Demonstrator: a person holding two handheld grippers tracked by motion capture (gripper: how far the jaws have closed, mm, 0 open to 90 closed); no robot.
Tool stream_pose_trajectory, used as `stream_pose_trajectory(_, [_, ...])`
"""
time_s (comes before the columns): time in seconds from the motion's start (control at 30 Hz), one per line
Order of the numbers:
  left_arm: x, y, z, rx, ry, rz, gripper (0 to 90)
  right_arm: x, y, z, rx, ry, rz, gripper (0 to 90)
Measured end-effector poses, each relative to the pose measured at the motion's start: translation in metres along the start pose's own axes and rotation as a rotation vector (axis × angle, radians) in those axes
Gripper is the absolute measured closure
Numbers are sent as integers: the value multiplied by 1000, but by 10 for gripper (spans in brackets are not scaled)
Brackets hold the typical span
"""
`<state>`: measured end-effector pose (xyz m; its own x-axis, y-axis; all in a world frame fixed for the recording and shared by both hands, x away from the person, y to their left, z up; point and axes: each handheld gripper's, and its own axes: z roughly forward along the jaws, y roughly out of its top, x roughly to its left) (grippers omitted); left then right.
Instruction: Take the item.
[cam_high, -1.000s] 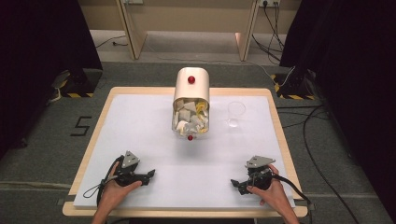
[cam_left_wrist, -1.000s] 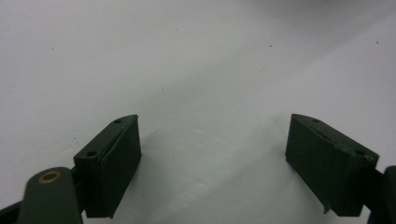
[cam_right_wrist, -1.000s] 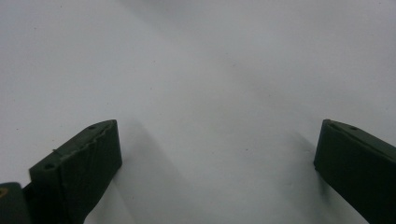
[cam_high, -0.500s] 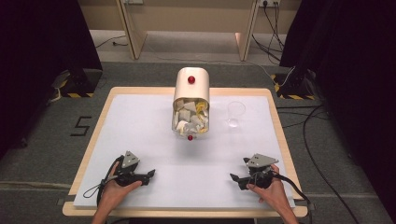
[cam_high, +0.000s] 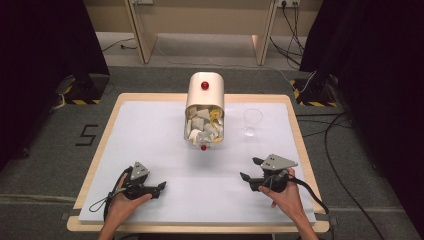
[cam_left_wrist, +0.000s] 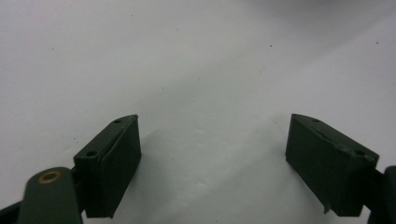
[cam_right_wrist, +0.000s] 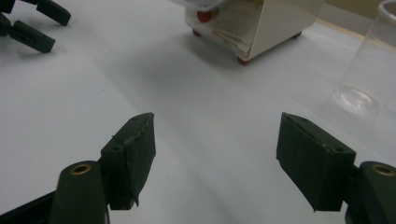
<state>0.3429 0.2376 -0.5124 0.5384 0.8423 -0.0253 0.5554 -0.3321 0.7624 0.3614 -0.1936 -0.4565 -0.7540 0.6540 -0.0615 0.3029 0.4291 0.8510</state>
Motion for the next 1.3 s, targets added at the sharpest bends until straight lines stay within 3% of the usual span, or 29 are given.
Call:
stream_pose_trajectory(0.33, [0,0,0,0,0,0,170,5,31,8,-42,46,-36,368])
stream_pose_trajectory(0.93, [0,0,0,-1,-1,-2,170,15,85,17,-136,134,-36,458])
stream_pose_trajectory(1.3, [0,0,0,-1,-1,-3,170,16,109,24,-149,132,-64,492])
